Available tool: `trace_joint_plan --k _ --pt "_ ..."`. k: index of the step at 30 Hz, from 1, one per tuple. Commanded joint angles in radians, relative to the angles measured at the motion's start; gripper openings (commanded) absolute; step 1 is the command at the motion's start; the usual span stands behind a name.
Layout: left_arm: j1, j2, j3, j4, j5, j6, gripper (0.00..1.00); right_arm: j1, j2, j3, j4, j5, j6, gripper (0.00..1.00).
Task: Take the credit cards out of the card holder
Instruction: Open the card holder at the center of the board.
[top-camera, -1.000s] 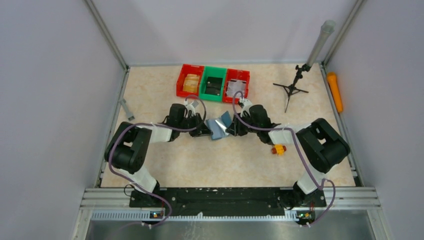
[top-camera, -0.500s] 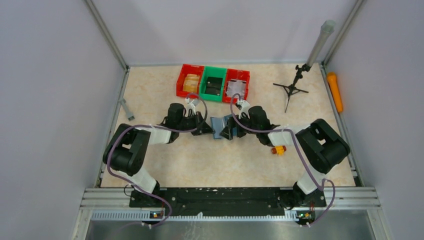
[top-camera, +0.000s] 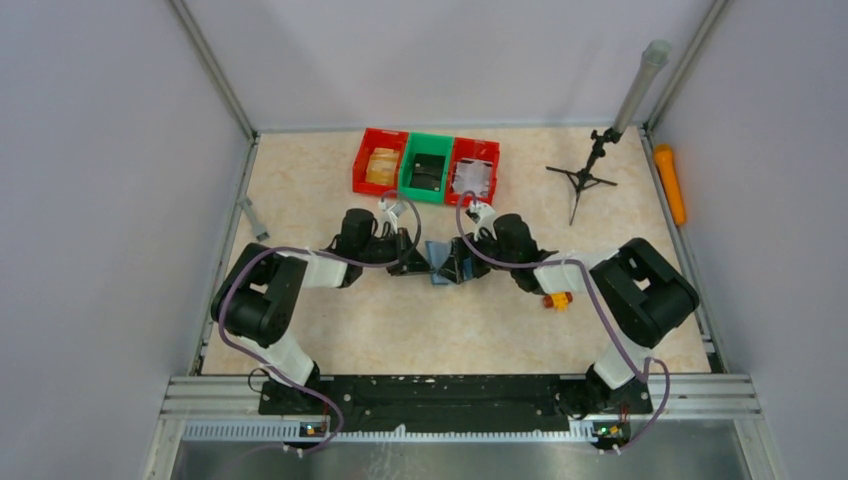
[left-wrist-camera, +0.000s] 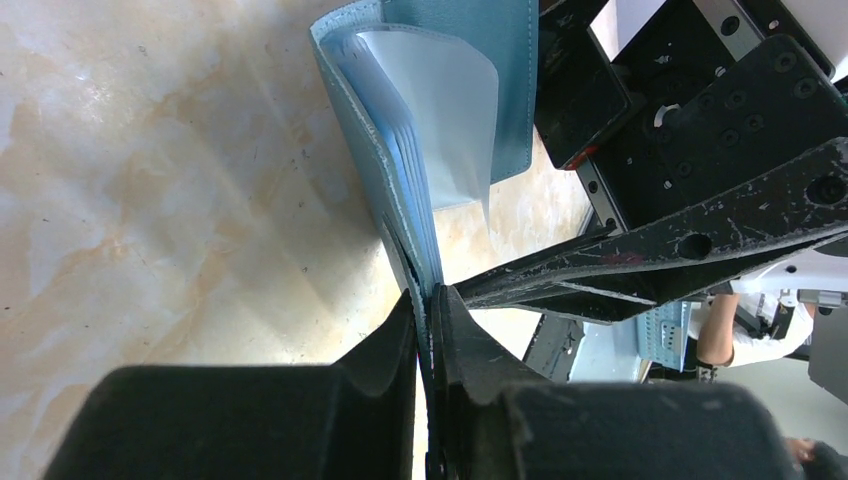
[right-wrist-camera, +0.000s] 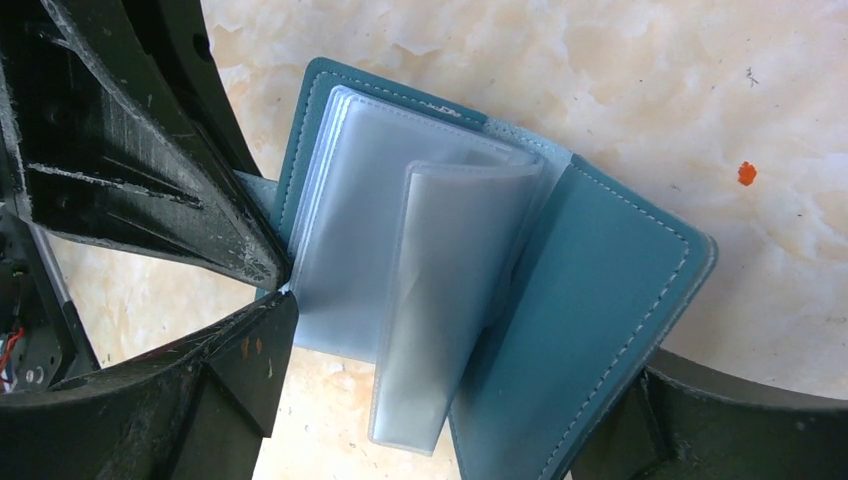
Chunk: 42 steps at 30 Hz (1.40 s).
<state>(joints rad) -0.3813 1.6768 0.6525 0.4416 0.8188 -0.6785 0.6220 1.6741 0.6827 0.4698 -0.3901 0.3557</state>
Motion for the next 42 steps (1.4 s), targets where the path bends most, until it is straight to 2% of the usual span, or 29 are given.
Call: trace_joint_plan --k 1,15,20,24,30,39,42 --pt "-0.007 -0.014 0.034 0.023 0.009 0.026 0.12 0.02 0.005 0.042 0.001 0.001 -0.037 0.92" --pt "-0.007 -0.056 0.03 -0.023 -0.031 0.058 0.12 0.058 -0.004 0.064 -0.048 -0.003 -0.095 0.97" --pt "-0.007 -0.068 0.027 -0.023 -0.032 0.062 0.12 0.074 0.023 0.122 -0.18 0.151 -0.119 0.97" --pt "-0.006 -0.078 0.024 -0.028 -0.037 0.066 0.12 0.073 0.004 0.113 -0.195 0.243 -0.116 0.96" --pt "-0.006 -0.077 0.035 -0.07 -0.064 0.085 0.11 0.07 -0.073 0.058 -0.161 0.361 -0.099 0.9" --pt "-0.007 -0.071 0.046 -0.105 -0.08 0.102 0.09 0.016 -0.166 -0.022 -0.082 0.362 -0.052 0.7" --pt "-0.007 -0.067 0.048 -0.102 -0.064 0.102 0.07 0.001 -0.158 -0.019 -0.088 0.354 -0.041 0.68"
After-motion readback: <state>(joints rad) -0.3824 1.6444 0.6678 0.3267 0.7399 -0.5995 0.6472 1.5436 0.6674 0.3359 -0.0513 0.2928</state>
